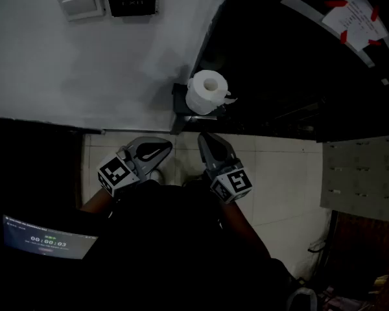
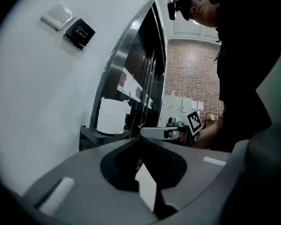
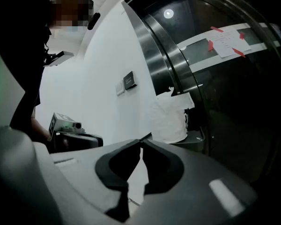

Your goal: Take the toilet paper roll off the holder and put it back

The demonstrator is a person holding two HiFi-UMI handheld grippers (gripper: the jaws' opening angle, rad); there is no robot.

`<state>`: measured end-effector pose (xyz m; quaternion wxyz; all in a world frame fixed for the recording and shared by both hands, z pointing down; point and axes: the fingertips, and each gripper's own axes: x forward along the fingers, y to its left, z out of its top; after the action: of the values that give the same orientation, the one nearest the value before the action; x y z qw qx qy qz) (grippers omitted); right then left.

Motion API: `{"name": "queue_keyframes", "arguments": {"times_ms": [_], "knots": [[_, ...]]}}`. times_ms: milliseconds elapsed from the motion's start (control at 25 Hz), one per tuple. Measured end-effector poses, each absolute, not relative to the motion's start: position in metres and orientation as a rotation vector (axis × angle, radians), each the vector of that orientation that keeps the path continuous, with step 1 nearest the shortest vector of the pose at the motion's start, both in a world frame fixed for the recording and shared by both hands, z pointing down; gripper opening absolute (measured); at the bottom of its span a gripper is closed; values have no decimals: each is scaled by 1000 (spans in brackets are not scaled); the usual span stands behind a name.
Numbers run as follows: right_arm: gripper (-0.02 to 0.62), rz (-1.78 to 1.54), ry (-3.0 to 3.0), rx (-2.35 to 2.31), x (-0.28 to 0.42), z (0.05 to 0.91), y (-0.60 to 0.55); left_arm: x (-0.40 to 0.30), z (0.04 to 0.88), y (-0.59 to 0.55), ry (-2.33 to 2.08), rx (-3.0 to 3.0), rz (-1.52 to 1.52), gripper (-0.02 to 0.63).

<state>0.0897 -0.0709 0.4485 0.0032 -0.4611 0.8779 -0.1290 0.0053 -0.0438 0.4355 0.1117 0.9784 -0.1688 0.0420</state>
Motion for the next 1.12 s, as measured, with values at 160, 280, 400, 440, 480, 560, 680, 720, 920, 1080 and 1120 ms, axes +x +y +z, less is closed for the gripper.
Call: {"name": "queue_keyframes", "arguments": {"times_ms": [160, 280, 400, 440, 480, 560, 680, 720, 920, 1080, 1120], "knots": [[12, -376, 2756, -1458, 90, 448, -74, 3, 441, -46, -503, 2896, 117, 0], [37, -338, 2731, -1512, 92, 438, -81, 3, 441, -45, -501, 2890, 123, 0], [111, -303, 2714, -1558, 96, 431, -93, 3, 440, -45, -498, 2881, 123, 0], [134, -295, 2708, -1572, 98, 428, -97, 4, 439, -45, -496, 2876, 123, 0], [165, -288, 2700, -1588, 99, 426, -101, 4, 438, -44, -494, 2870, 124, 0], [245, -271, 2681, -1628, 103, 421, -110, 5, 437, -44, -491, 2868, 123, 0], [369, -223, 2639, -1701, 109, 411, -123, 4, 442, -46, -499, 2886, 114, 0], [406, -201, 2625, -1722, 110, 407, -127, 3, 443, -46, -502, 2885, 115, 0], [454, -187, 2609, -1741, 104, 395, -142, 0, 443, -45, -517, 2874, 122, 0], [472, -187, 2650, -1762, 97, 399, -162, -3, 449, -50, -525, 2877, 114, 0], [481, -186, 2659, -1774, 96, 401, -167, -3, 450, -51, -526, 2877, 113, 0]]}}
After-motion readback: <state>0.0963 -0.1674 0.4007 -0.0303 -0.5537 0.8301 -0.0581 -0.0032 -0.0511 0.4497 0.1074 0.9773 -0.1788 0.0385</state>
